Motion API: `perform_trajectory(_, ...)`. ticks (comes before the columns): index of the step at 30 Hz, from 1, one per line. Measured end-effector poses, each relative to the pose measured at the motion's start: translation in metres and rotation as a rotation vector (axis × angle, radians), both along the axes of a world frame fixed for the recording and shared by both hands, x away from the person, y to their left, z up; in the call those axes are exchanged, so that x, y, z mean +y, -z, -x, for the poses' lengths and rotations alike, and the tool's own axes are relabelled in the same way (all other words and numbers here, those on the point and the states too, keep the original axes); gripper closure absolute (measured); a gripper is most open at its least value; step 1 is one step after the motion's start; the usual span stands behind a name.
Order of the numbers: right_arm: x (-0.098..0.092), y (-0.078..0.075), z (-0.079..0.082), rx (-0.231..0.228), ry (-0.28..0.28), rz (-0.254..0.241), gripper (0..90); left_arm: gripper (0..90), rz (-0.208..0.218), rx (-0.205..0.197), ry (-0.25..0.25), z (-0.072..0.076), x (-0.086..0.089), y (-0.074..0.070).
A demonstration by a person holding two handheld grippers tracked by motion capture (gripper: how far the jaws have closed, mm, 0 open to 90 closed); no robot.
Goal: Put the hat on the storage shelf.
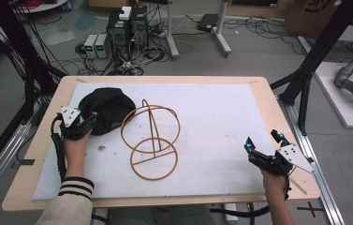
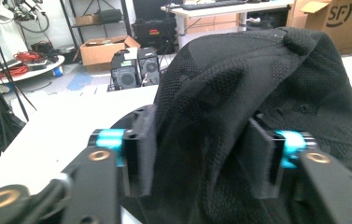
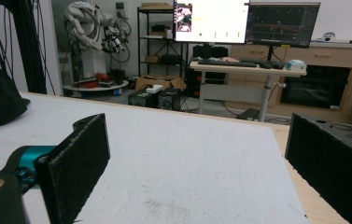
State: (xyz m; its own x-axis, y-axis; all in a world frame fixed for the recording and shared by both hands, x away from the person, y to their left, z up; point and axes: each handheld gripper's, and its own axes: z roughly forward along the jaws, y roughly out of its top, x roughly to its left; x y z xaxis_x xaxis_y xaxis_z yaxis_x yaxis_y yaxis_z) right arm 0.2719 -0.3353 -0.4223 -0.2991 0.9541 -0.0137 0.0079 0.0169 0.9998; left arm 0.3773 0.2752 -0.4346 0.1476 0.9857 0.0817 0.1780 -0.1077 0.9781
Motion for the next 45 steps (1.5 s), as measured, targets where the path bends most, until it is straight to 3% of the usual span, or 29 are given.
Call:
perform_trajectory(9,0.000,0.000,0.000,0.001,-0.001,0.003,6.0,72.2,-0.018,0.015,0.002,0.001,-0.004,-0.001)
perform_trajectory(14,0.000,0.000,0.000,-0.001,0.000,0.005,6.0,81.2,-0.023,-0.001,0.000,0.002,-0.006,-0.002)
perform_trajectory(19,0.000,0.000,0.000,-0.001,-0.001,0.003,6.0,83.4,-0.008,-0.011,-0.002,0.003,-0.007,-0.003)
perform_trajectory(26,0.000,0.000,0.000,-0.002,-0.001,0.003,6.0,84.9,0.045,-0.027,-0.001,0.005,-0.007,-0.008)
perform_trajectory(30,0.000,0.000,0.000,0.002,0.002,-0.002,6.0,85.5,0.056,-0.050,0.011,0.007,-0.008,-0.015)
perform_trajectory(32,0.000,0.000,0.000,0.004,0.001,-0.007,6.0,86.1,0.085,-0.077,0.009,0.008,-0.010,-0.020)
perform_trajectory(36,0.000,-0.001,0.000,-0.004,0.001,-0.001,6.0,86.6,0.067,-0.078,0.018,0.010,-0.011,-0.025)
perform_trajectory(45,0.000,-0.001,0.000,-0.004,-0.001,-0.002,6.0,87.1,0.083,-0.111,0.024,0.013,-0.015,-0.035)
